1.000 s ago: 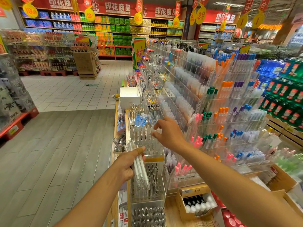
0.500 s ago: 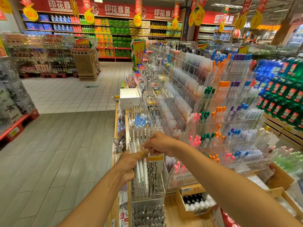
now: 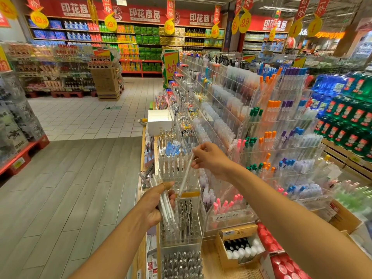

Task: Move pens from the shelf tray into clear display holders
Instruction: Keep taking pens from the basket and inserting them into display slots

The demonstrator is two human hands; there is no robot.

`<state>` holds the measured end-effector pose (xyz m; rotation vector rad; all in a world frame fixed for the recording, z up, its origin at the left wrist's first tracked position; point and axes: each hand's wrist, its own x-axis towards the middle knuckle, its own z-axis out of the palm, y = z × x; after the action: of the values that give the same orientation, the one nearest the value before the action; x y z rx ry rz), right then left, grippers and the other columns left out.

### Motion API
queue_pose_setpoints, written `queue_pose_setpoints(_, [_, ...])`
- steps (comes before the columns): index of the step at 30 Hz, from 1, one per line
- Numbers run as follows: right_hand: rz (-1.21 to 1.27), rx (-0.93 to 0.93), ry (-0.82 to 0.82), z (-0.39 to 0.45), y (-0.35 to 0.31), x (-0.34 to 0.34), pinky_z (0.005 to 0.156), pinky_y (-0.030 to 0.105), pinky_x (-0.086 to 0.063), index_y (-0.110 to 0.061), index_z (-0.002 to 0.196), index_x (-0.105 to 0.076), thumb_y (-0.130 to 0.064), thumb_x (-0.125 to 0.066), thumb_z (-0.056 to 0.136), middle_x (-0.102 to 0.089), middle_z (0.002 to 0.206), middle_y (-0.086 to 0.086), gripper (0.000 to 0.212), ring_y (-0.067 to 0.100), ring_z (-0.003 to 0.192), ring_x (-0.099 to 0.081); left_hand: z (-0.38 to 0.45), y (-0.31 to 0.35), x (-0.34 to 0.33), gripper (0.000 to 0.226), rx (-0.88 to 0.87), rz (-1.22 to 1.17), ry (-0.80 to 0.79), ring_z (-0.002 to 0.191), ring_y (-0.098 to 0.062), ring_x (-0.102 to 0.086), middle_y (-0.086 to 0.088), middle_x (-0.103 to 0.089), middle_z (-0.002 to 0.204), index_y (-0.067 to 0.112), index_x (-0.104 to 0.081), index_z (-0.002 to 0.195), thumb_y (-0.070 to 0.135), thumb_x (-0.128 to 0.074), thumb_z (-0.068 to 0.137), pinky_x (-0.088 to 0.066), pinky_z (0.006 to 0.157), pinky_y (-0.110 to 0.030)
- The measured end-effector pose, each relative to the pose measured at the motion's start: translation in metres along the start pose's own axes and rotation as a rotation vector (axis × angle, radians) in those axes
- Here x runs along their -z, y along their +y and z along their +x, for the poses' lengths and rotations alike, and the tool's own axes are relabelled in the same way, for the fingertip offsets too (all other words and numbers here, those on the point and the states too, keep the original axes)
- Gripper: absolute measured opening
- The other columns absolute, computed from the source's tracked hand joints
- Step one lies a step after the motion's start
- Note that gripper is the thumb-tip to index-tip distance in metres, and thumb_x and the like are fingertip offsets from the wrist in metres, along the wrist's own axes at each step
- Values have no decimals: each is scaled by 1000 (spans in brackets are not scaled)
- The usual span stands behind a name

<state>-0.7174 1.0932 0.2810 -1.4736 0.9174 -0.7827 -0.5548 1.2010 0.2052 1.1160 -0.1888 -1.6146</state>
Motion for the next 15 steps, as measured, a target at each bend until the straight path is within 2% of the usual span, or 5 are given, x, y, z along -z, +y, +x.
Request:
queue_pose_setpoints(2, [-63, 76, 72, 3, 0, 4, 57, 26, -56, -6, 91, -48, -9, -48, 101, -61, 74, 12, 10, 17, 58, -64, 2, 1, 2, 19, 2, 6, 9, 48, -17, -58, -10, -60, 64, 3, -60, 91, 11, -74, 81, -53, 42, -25])
queue_pose_setpoints(6, [-465, 235, 170, 6, 2, 12, 63, 31, -56, -18, 95, -49, -18, -48, 101, -66, 74, 4, 6, 12, 62, -65, 3, 1, 3, 17, 26, 21, 15, 45, -18, -58, -10, -59, 63, 6, -59, 85, 14, -73, 84, -53, 42, -25])
queue_pose_setpoints(9, [-709, 305, 117, 5, 7, 12, 68, 39, -56, -19, 98, -46, -20, -44, 102, -65, 77, 2, 5, 17, 71, -65, 5, 0, 4, 17, 33, 37, 41, 43, -17, -56, -10, -57, 62, 4, -59, 84, 13, -73, 86, -51, 39, -24])
queue_pose_setpoints(12, [-784, 311, 75, 4, 14, 9, 73, 47, -54, -18, 98, -43, -18, -42, 102, -63, 81, 5, 4, 24, 77, -63, 6, -1, 4, 15, 34, 77, 55, 41, -15, -53, -9, -56, 59, 2, -60, 85, 10, -73, 86, -49, 38, -22])
queue_pose_setpoints(15, [-879, 317, 71, 7, 18, 7, 73, 45, -52, -18, 100, -46, -18, -44, 101, -63, 86, 6, 3, 25, 80, -60, 6, -1, 3, 17, 37, 133, 48, 40, -16, -51, -9, -53, 56, 0, -61, 81, 9, -75, 83, -49, 38, -22])
